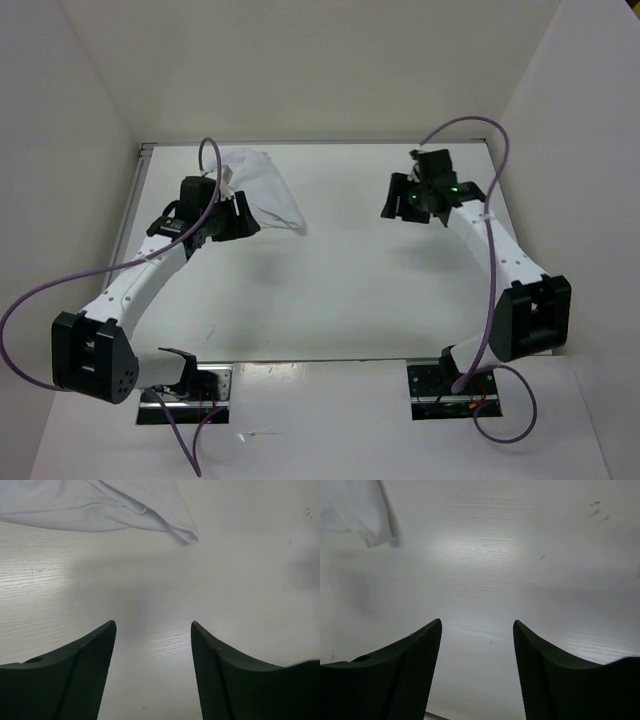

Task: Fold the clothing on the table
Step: Move the skirt to the center of the board

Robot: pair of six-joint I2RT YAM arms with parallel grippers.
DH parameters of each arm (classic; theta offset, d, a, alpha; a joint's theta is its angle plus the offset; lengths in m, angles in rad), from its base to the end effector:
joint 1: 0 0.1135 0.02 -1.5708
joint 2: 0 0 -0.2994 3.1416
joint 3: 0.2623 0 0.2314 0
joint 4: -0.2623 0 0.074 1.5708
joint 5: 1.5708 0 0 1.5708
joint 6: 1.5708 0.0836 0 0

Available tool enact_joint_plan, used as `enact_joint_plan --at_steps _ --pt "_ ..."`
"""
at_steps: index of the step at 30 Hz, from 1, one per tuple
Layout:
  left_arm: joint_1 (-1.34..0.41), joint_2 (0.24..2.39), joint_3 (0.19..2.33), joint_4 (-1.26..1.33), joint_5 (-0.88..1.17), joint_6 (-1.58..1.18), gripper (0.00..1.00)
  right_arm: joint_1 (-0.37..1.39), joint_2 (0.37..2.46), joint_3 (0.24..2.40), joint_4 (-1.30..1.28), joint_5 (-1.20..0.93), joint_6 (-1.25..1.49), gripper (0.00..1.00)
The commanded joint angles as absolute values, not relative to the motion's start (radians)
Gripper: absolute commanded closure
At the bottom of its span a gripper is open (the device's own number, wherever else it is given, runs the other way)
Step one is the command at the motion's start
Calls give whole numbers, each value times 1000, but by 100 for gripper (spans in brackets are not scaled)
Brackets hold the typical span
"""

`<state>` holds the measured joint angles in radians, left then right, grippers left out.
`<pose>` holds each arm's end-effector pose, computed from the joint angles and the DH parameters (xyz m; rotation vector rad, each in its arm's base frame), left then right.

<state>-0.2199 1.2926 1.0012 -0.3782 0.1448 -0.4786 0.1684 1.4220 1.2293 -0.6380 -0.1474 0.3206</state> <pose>0.2823 -0.0755 0.2974 -0.2153 2.2776 -0.5343 0.3056 0.0644 0.3100 0.1153 2.4261 0.4019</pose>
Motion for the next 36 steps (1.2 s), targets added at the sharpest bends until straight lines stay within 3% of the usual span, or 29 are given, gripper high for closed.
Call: enact_joint_plan --at_steps 1,9,20,28,31,35,36 --pt "-216 1255 1002 -368 130 -491 30 349 1535 1354 -634 -76 259 35" --pt "-196 1223 933 -400 140 -512 29 595 1909 1663 -624 -14 216 35" --pt "-178 1178 885 -420 149 -512 29 658 2253 1975 -574 -49 183 35" --pt "-178 1229 885 -431 149 -503 29 676 2345 2074 -588 -80 183 35" --pt "-178 1255 903 -431 149 -494 29 676 2407 2128 -629 -80 183 45" --pt "-178 1278 914 -422 167 -483 29 676 2419 2158 -662 -35 172 80" --pt "-178 1288 923 -422 167 -483 29 676 2419 2158 -663 -26 158 80"
